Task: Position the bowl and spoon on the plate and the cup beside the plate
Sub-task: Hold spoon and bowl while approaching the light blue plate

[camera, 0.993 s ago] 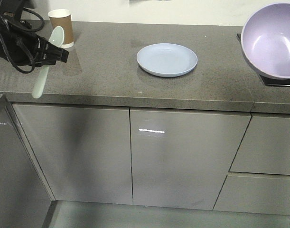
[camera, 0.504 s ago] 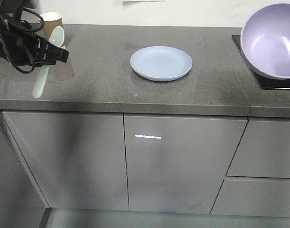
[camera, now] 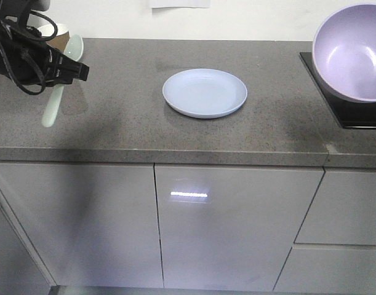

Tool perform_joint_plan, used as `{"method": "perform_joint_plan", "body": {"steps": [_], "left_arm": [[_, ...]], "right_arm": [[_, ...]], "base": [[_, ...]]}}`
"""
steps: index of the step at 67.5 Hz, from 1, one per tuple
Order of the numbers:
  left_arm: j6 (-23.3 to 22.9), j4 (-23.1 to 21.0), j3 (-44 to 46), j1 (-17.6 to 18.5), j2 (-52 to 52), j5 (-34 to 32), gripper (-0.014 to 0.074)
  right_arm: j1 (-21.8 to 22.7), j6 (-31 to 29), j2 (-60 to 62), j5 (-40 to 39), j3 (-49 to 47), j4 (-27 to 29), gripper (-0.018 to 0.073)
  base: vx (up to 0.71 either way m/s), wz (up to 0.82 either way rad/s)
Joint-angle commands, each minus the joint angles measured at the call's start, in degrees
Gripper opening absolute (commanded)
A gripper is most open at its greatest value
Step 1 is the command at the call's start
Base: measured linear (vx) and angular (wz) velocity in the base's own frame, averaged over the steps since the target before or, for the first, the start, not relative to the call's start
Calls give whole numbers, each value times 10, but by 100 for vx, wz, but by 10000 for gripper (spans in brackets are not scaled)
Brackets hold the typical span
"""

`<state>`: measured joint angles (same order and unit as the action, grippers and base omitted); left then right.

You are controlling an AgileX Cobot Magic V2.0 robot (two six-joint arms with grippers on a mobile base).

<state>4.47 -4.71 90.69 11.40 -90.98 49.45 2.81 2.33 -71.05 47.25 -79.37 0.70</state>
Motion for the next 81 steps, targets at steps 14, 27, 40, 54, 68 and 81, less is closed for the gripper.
{"method": "perform_joint_plan", "body": {"steps": [14, 27, 40, 54, 68, 81], "left_arm": [[1, -6, 14, 3, 23, -33, -6], [1, -6, 14, 3, 23, -33, -6], [1, -6, 14, 3, 23, -33, -6], [1, -6, 14, 3, 23, -33, -6], [1, -6, 14, 3, 23, -33, -6], [1, -6, 14, 3, 23, -33, -6]], "right_arm": [[3, -2, 14, -38, -17, -2, -3], [3, -2, 14, -38, -17, -2, -3], [3, -2, 14, -38, -17, -2, -3], [3, -2, 14, -38, -17, -2, -3], [3, -2, 14, -38, -17, -2, -3], [3, -2, 14, -39, -17, -2, -3]], "base": [[17, 2], [18, 2], [20, 1], [20, 2], [21, 5], [19, 1]]}}
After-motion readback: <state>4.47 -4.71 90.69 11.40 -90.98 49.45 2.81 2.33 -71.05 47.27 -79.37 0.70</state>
